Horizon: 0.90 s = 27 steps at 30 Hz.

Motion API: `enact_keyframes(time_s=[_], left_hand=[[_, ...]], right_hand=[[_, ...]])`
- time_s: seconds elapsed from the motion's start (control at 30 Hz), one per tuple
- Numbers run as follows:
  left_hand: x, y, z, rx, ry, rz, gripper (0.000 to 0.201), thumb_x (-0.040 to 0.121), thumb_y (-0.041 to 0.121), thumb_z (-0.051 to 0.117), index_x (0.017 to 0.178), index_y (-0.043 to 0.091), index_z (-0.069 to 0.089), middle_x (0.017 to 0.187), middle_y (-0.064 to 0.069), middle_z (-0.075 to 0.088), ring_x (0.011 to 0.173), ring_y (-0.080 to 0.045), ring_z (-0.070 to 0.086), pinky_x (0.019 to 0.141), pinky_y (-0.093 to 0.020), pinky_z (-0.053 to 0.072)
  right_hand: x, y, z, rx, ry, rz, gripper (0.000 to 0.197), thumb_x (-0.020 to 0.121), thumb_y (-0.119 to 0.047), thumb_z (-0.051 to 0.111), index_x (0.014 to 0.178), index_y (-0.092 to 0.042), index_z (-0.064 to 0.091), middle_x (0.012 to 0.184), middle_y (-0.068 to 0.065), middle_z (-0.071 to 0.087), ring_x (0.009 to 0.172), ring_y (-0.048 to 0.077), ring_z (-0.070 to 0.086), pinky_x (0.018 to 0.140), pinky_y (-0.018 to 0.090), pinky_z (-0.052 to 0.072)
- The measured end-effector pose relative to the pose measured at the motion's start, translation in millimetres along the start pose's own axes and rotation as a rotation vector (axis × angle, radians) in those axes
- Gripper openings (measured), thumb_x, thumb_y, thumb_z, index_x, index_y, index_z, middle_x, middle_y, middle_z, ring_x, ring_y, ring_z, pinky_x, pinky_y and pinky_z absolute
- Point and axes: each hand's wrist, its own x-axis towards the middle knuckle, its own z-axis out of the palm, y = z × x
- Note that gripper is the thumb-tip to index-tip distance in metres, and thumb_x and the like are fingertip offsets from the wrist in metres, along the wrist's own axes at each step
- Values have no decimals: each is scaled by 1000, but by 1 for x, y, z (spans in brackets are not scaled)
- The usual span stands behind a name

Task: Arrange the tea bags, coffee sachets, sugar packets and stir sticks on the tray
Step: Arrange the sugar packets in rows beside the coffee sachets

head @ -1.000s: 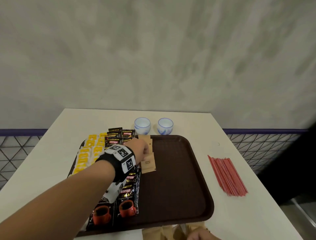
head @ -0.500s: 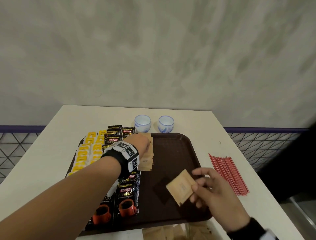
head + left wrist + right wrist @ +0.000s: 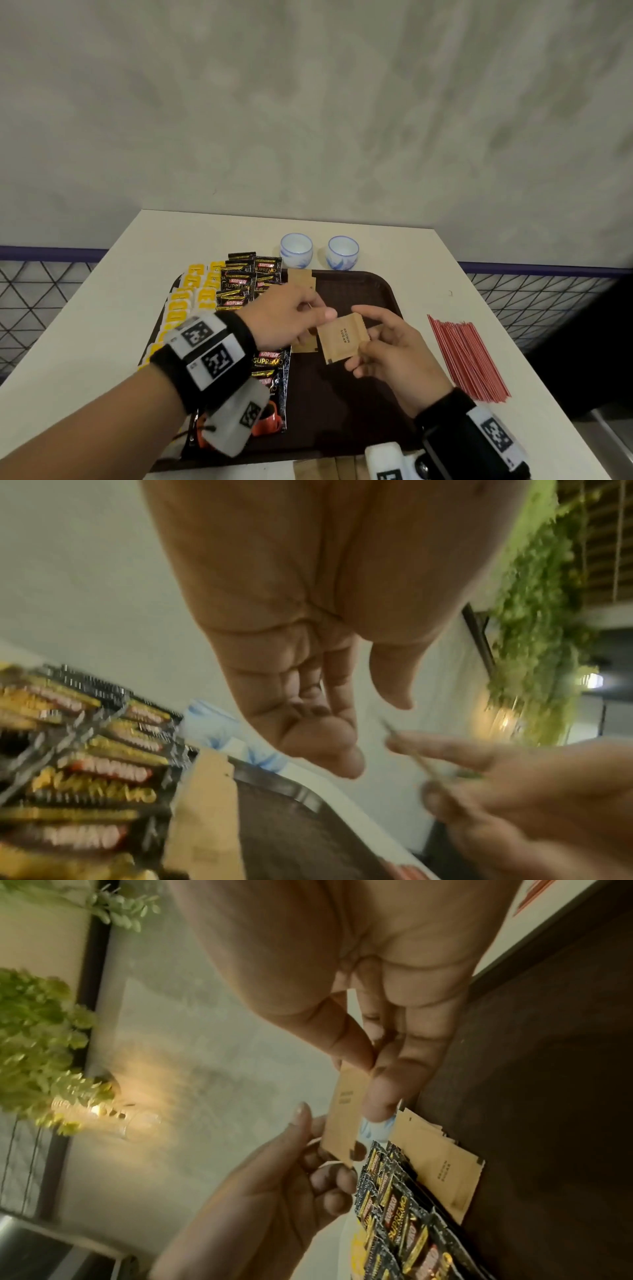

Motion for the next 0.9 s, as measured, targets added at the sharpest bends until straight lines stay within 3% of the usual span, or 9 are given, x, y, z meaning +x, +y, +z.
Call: enact_keyframes(time_s=[0.1,0.2,0.27,0.33,0.43,0.5,0.6,0.7,0.9], left_hand=[[-19,3,12,-168,-1,-31,7,90,16,61,85,11,60,67,-5,66,53,-13,61,48,-20,48],[-30,-2,21,-209,75,-138,13,88,17,64,78,12,58,65,-4,69,44,-10,57,42,-17,42],[-37,-7,26,-29,89,-183,17,88,27,63,79,13,64,65,-1,71,45,-4,58,48,-14,43],[-43,-13,26,127,129,-175,18,89,32,61,81,17,68,64,4,72,51,4,61,56,-11,45],[-46,-19,26,125,154,-175,15,91,27,58,80,22,67,62,7,69,51,11,58,56,-6,39],[-47,-21,30,161,147,-156,15,90,27,59,80,22,68,66,7,71,59,8,62,56,-5,42],[-49,-26,34,222,150,-116,14,87,33,62,81,22,69,73,9,69,69,-2,63,65,-14,51],[-53,-34,33,208,199,-102,12,84,35,64,80,25,67,68,9,66,66,-3,60,66,-19,51],[-59,-40,25,166,308,-50,13,81,34,68,71,26,66,61,7,67,61,-7,62,59,-22,51]], right_hand=[[4,3,5,-38,62,-79,45,88,11,54,119,-21,57,76,13,63,62,24,65,57,32,52],[10,4,9,37,112,-41,33,84,9,62,108,-13,58,70,11,66,62,18,64,56,27,50],[19,3,11,24,123,15,19,84,7,63,98,-7,62,72,10,66,63,16,63,55,24,49],[32,2,12,-160,140,59,12,86,2,63,90,-9,65,78,9,66,67,15,63,57,23,50],[44,4,18,-320,46,180,7,89,-7,62,92,-12,65,88,9,68,77,18,66,63,25,54],[45,10,25,-388,13,202,6,88,-14,65,92,-16,62,87,5,65,73,16,64,61,25,53],[42,20,33,-719,-24,132,31,74,-35,79,93,-24,56,81,-6,58,69,7,56,59,19,43],[36,26,48,-949,-77,150,56,64,-51,80,103,-23,52,98,-5,56,86,11,55,66,21,42],[49,31,63,-1014,-83,187,58,63,-36,84,109,-16,56,114,1,60,105,20,59,85,30,49]])
